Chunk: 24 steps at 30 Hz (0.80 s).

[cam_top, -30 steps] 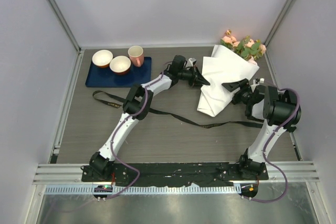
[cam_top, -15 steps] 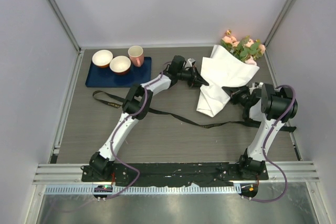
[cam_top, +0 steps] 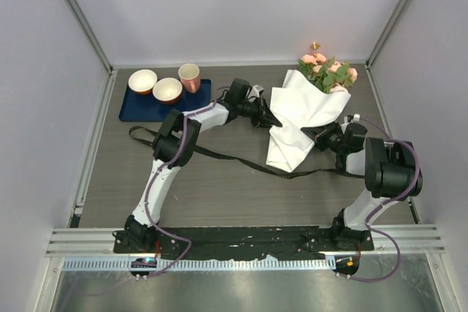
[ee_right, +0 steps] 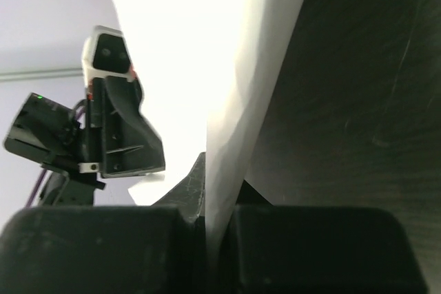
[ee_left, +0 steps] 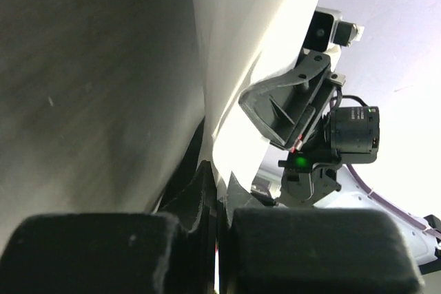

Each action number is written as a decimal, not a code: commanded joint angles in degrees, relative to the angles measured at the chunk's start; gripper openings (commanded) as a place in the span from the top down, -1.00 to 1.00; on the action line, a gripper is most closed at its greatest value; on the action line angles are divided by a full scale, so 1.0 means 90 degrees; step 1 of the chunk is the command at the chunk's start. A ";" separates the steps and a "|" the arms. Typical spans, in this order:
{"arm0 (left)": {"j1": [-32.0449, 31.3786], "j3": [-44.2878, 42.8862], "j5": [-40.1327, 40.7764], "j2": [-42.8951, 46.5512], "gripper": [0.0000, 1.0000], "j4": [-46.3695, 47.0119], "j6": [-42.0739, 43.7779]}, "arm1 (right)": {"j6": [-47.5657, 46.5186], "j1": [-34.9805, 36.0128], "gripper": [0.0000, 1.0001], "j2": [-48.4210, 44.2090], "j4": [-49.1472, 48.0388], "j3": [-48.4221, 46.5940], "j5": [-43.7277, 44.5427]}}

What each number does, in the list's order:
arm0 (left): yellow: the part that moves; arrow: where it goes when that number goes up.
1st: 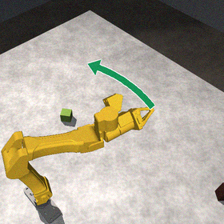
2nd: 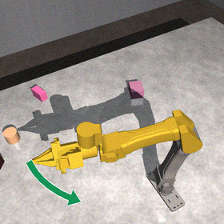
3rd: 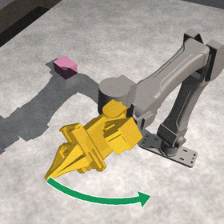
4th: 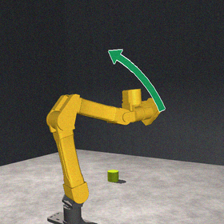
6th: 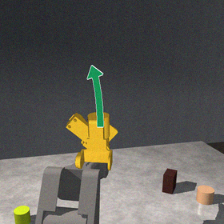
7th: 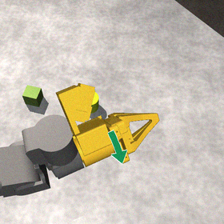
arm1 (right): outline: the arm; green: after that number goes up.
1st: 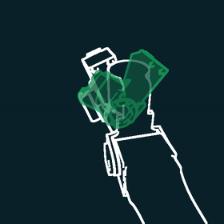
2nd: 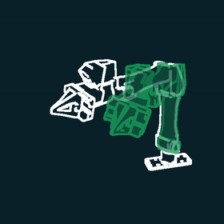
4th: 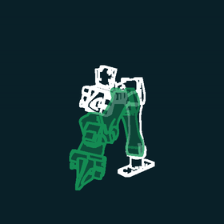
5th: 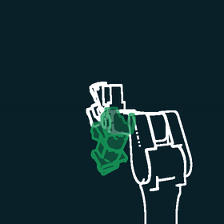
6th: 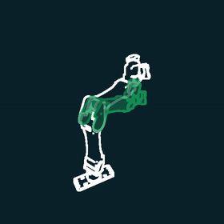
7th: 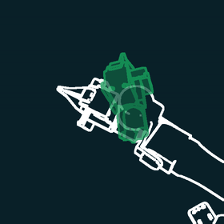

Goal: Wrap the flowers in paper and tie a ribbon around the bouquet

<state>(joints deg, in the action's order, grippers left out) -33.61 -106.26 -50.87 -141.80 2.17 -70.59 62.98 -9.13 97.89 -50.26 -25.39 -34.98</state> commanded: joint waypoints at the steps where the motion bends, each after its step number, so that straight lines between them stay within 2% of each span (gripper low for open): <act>1: -0.0006 0.0692 0.0086 0.0969 1.00 0.0061 0.0411 | -0.0386 0.0232 1.00 -0.0544 0.0496 0.0320 0.0098; 6: -0.0016 0.1591 0.0311 0.1623 1.00 -0.0036 0.0675 | -0.0767 0.0662 1.00 -0.1149 0.1188 0.0457 0.0371; 24: -0.0104 0.3553 0.0916 0.3059 1.00 -0.0417 0.1300 | -0.1002 0.1951 1.00 -0.1891 0.1648 0.0975 0.0917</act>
<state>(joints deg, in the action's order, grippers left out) -34.17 -76.55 -43.72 -120.33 -0.80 -61.23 56.71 5.37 83.57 -36.40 -17.12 -27.38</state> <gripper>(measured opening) 0.014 0.064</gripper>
